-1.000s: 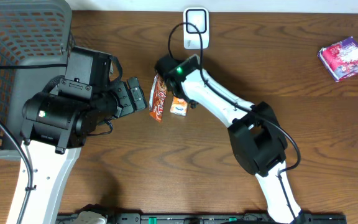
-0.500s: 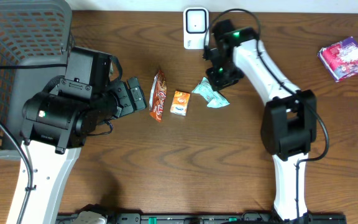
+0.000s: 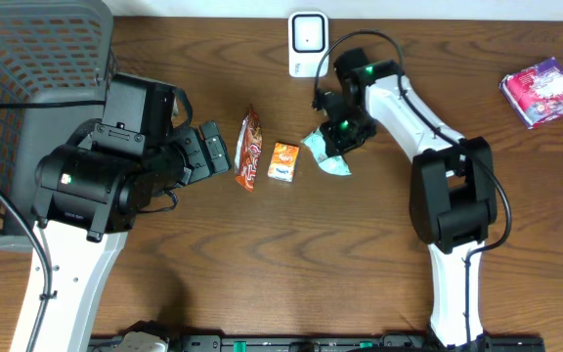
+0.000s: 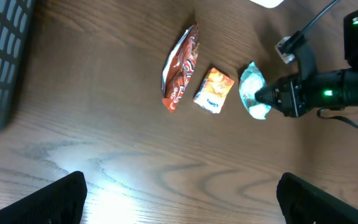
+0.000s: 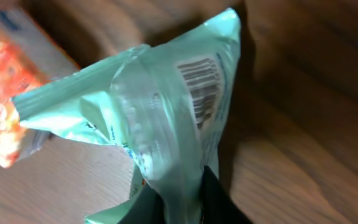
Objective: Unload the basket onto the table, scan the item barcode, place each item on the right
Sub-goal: 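Hold the mint-green packet's barcode up in front of the scanner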
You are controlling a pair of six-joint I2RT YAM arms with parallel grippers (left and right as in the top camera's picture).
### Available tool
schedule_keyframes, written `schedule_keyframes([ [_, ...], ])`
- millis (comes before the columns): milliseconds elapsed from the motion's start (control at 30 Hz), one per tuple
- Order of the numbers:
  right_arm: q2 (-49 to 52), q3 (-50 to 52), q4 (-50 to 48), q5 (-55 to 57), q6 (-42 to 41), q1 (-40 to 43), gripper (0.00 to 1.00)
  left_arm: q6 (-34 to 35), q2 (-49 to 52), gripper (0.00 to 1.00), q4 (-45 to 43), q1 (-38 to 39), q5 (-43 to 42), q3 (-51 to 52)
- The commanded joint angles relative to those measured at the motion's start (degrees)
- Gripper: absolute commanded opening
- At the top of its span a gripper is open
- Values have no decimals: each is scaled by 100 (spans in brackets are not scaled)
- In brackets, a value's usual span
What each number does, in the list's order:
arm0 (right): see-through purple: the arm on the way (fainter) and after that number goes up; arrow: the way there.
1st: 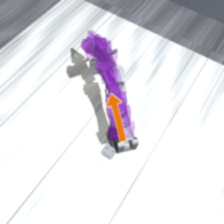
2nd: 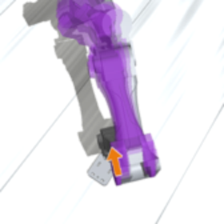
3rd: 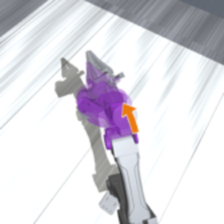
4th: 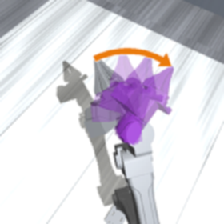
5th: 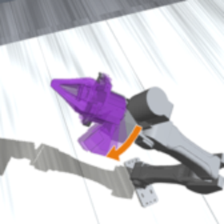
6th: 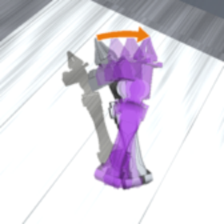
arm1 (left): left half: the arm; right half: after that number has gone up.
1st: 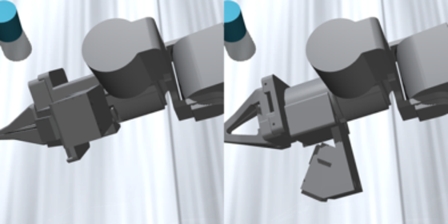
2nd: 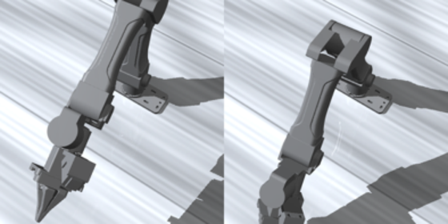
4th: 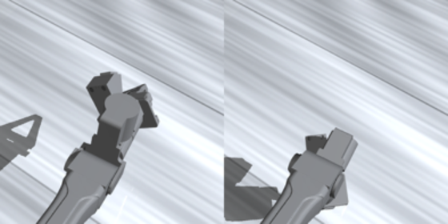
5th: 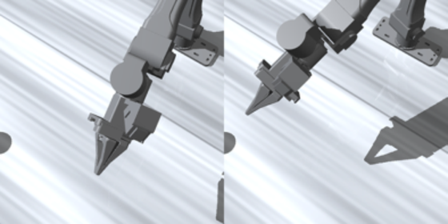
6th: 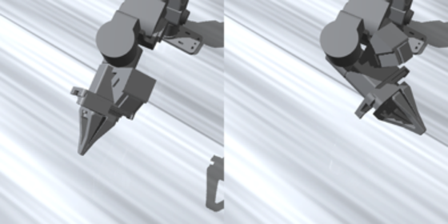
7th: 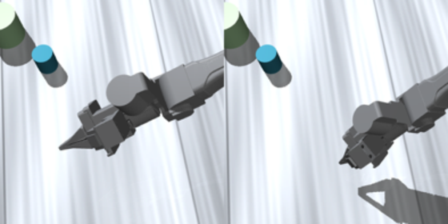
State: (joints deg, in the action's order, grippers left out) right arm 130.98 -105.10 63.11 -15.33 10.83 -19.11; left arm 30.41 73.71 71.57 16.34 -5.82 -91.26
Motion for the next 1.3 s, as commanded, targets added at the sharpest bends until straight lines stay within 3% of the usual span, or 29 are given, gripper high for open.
schedule_keyframes([
  [0, -17, 149, -87, 240, -387, -382, 1, 11, -31, 98, 2, -4, 33, -37],
  [133, -17, 142, -223, 1873, -1390, -841, 1, 11, -31, 98, 2, -4, 33, -37],
  [333, -17, 85, -2, 5252, -3211, -1591, 1, 13, -31, 98, 2, -4, 33, -37],
  [533, -17, 44, 289, 7427, -3746, -2063, 1, 11, -31, 98, 2, -4, 33, -37],
  [933, -9, 1088, -553, 5783, -4061, -2015, 2, 13, -31, 98, 2, -4, 33, -37],
  [1133, -33, 1241, -581, 5569, -4109, -2074, 33, 11, -31, 98, 2, -4, 33, -37],
  [1267, -87, 638, -83, 5917, -4148, -2059, 36, 11, -31, 98, 2, -4, 33, -37],
])
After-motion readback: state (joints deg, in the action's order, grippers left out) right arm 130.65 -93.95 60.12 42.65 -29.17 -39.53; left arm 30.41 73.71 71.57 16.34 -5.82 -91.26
